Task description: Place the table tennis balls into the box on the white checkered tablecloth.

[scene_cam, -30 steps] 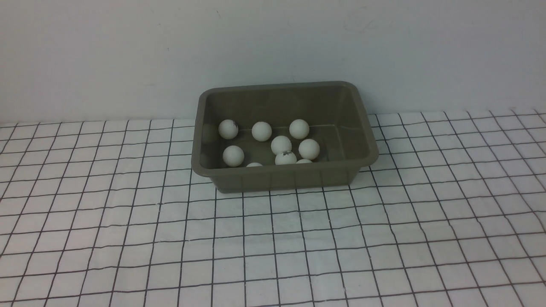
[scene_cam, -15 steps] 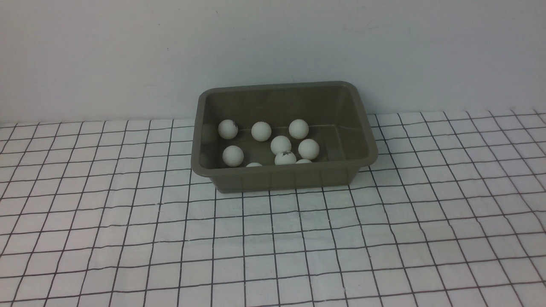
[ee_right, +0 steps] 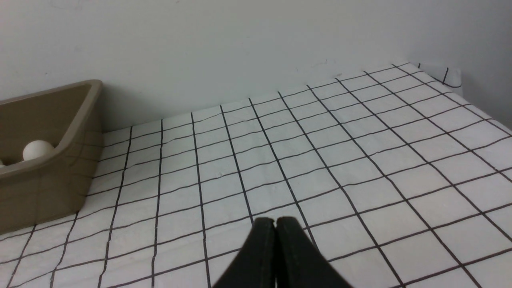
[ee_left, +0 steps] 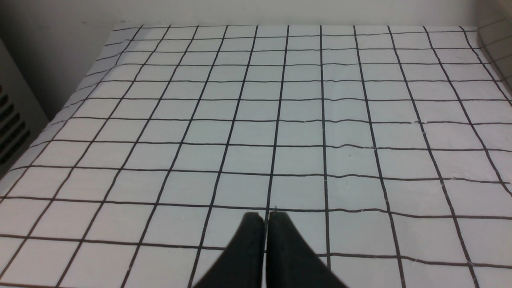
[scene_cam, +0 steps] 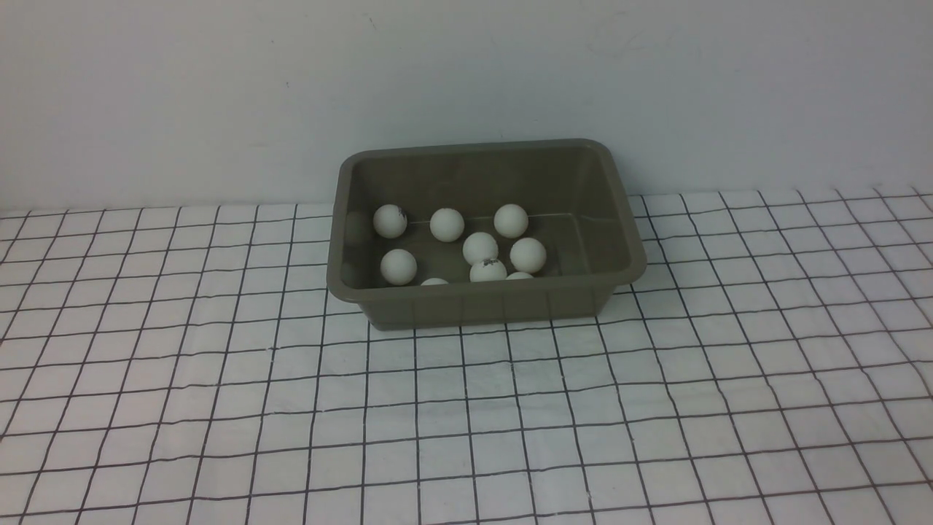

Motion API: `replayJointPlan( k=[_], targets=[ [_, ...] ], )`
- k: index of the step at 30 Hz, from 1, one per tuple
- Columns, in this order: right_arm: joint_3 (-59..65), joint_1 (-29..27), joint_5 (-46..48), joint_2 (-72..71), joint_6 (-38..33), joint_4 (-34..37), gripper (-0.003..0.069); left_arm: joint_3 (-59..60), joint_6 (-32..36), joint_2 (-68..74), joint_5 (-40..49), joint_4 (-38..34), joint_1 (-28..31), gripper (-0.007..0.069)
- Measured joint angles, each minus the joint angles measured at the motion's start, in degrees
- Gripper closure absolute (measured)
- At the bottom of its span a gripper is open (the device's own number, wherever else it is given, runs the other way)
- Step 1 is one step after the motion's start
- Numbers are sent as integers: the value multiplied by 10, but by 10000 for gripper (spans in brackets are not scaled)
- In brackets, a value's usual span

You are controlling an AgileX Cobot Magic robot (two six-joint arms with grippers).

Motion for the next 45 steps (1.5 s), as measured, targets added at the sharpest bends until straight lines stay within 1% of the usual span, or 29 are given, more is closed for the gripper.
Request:
replayJointPlan(
  k=[15,20,24,31,33,34,35,37,38,39,41,44,45],
  targets=[
    [2,0,-4,-19,1,1,676,0,0,0,0,0,0,629],
    [2,0,-3,-19,4,16,676,0,0,0,0,0,0,629],
    [2,0,-4,-19,22,36,676,0,0,0,0,0,0,629],
    [2,0,-21,-19,40,48,676,0,0,0,0,0,0,629],
    [2,0,-16,-19,4,70,676,0,0,0,0,0,0,629],
    [2,0,2,-19,-51,99,676,0,0,0,0,0,0,629],
    [2,0,8,-19,-67,114,676,0,0,0,0,0,0,629],
    [1,0,16,-19,-167,166,676,0,0,0,0,0,0,629],
    [1,0,16,-19,-167,166,676,0,0,0,0,0,0,629],
    [1,0,17,-19,-230,214,676,0,0,0,0,0,0,629],
    [1,0,18,-19,-309,272,676,0,0,0,0,0,0,629],
    [1,0,19,-19,-386,332,676,0,0,0,0,0,0,629],
    [1,0,20,-19,-398,341,676,0,0,0,0,0,0,629]
  ],
)
